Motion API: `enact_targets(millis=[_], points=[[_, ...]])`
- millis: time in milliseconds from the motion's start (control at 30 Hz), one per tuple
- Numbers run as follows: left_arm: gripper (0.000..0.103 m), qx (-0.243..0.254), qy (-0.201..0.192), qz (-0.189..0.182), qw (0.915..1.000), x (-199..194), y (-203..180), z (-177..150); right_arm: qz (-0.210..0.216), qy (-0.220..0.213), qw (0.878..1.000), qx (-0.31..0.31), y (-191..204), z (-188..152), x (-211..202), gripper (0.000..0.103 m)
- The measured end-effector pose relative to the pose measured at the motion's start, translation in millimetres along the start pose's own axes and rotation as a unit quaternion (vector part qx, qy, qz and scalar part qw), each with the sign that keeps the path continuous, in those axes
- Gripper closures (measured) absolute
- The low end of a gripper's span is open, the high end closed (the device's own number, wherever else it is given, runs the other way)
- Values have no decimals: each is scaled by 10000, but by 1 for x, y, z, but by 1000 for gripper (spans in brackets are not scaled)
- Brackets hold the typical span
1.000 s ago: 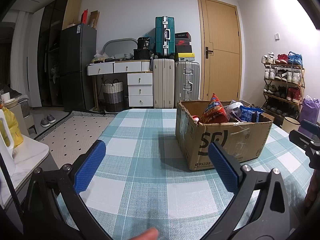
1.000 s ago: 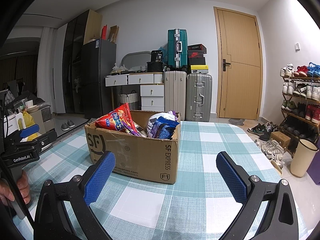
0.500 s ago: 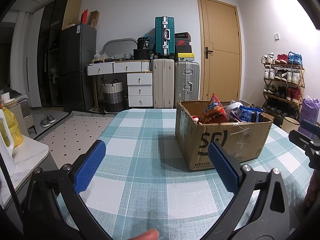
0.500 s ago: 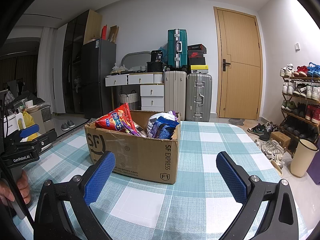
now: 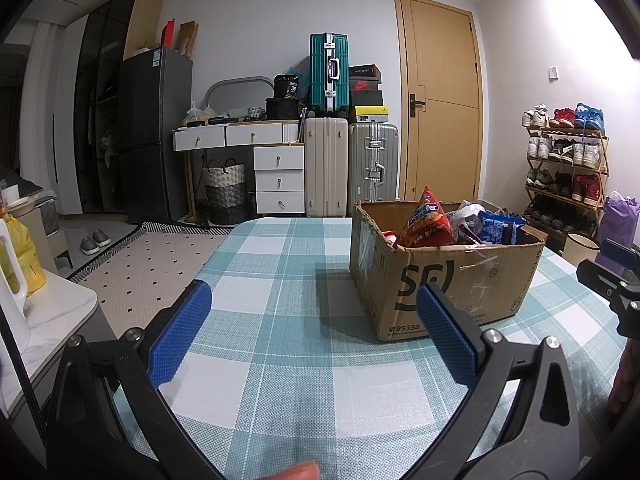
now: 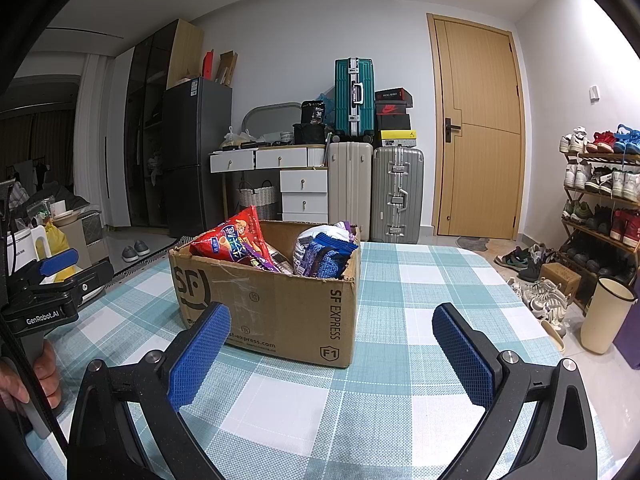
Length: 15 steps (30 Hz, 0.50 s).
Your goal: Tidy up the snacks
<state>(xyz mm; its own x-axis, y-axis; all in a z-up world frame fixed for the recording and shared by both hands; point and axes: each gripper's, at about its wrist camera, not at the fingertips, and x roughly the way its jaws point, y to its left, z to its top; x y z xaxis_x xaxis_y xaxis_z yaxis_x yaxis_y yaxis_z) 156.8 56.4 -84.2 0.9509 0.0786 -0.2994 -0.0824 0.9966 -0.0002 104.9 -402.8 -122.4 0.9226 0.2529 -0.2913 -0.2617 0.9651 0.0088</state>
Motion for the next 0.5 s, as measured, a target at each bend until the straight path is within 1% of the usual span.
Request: enact_targets(millis=[500], points=[[1,9,2,-36,10000,2,-2,0,0,0,10000,1,0,0,0,0]])
